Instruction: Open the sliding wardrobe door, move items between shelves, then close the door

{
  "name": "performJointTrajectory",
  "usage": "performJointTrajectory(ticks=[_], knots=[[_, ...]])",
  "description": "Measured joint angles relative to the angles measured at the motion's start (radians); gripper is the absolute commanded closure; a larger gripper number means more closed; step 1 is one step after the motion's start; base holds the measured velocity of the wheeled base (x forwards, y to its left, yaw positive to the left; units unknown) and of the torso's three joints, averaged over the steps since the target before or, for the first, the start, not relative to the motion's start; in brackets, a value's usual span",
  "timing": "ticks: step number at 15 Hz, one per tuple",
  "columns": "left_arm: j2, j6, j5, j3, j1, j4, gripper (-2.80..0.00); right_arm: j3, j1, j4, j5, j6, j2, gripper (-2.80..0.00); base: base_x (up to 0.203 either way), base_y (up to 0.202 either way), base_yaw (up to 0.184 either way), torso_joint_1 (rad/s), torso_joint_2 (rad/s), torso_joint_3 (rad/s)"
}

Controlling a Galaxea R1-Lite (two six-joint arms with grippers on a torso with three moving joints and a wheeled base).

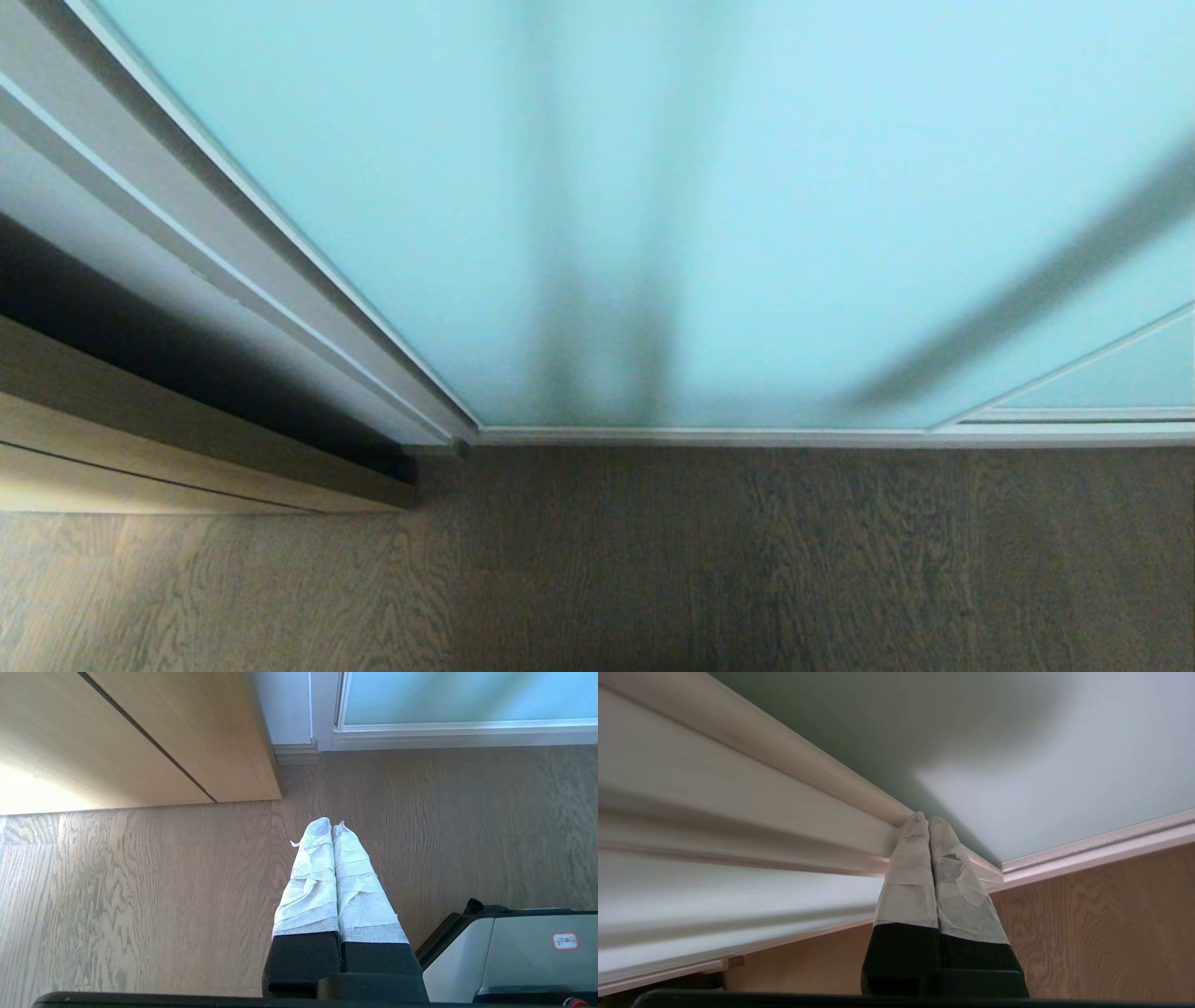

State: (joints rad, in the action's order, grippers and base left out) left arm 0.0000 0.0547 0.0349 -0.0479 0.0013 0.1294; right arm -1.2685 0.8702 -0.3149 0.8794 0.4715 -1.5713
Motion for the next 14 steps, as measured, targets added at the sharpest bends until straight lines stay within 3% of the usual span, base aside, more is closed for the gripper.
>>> performJointTrajectory(ticks=[6, 10, 14], knots=[[0.0, 0.0, 0.0, 0.0, 0.0, 0.0, 0.0, -0.013, 0.042, -0.049, -0.006, 0.0, 0.0, 0.0, 0.0, 0.0, 0.0, 0.0, 0.0, 0.0], [0.0, 0.0, 0.0, 0.0, 0.0, 0.0, 0.0, -0.055, 0.149, -0.12, -0.011, 0.002, 0.011, 0.0, 0.0, 0.0, 0.0, 0.0, 0.0, 0.0], [0.0, 0.0, 0.0, 0.0, 0.0, 0.0, 0.0, -0.069, 0.238, -0.093, -0.081, -0.057, 0.107, 0.0, 0.0, 0.0, 0.0, 0.0, 0.0, 0.0]])
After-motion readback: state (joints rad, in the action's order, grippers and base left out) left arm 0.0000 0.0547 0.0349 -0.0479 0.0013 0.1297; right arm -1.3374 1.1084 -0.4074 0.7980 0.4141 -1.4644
